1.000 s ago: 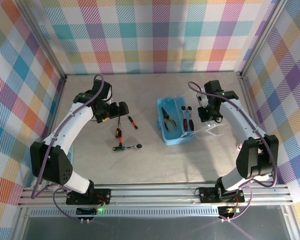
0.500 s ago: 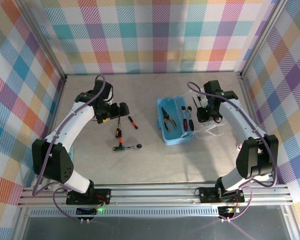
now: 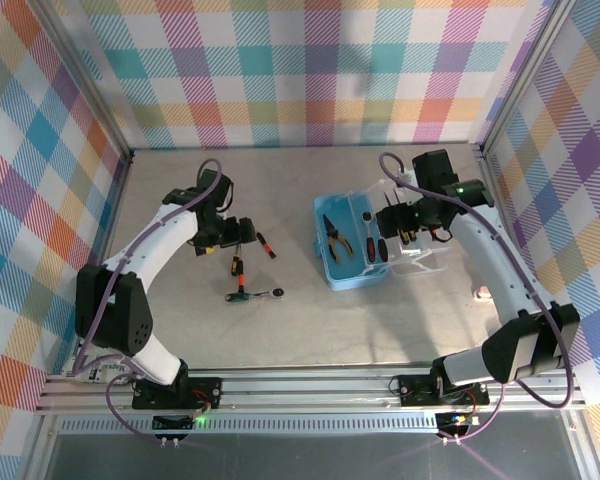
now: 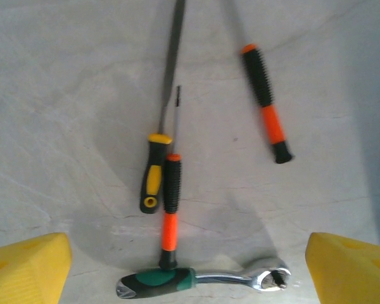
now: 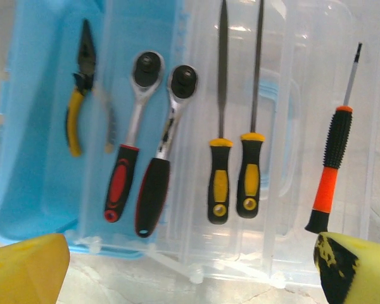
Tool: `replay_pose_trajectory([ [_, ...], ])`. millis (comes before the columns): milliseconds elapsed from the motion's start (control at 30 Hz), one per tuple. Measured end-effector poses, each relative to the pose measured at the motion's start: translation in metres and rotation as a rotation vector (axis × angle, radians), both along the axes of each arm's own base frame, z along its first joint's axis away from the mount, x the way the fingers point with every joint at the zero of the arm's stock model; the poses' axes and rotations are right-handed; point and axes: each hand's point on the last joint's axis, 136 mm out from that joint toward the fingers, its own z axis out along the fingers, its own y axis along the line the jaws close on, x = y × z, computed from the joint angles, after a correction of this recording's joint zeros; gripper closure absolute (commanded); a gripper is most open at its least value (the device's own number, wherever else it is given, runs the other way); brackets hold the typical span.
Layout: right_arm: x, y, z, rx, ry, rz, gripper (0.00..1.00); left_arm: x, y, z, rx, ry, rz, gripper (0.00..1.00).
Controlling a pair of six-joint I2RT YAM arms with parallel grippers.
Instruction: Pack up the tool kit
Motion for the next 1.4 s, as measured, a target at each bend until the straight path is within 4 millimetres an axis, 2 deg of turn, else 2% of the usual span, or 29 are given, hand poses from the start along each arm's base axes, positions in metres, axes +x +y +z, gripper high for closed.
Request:
replay_pose_trajectory([
  [133,-0.006,0.014,0.004,0.027,-0.001,0.04,0.01,-0.005,0.008,-0.023,0.05,0.061,0.014,0.23],
  [300,-0.011,0.029,0.003,0.051,0.008,0.07,0.01,-0.006,0.008,-0.031,0.085,0.073,0.008,0.39],
  [500,-0.011,0.041,-0.003,0.061,0.03,0.097,0.01,-0.019,-0.013,-0.037,0.104,0.083,-0.055,0.54],
  [700,-0.012,0.045,-0.004,0.067,0.034,0.102,0.01,-0.042,-0.018,-0.058,0.126,0.153,-0.078,0.59],
  [1267,-0.015,0.052,-0.004,0.084,0.042,0.114,0.01,-0.051,-0.016,-0.103,0.167,0.264,-0.061,0.72],
  [1400,-0.015,0.053,-0.004,0.086,0.038,0.115,0.01,-0.049,-0.018,-0.104,0.16,0.257,-0.058,0.76],
])
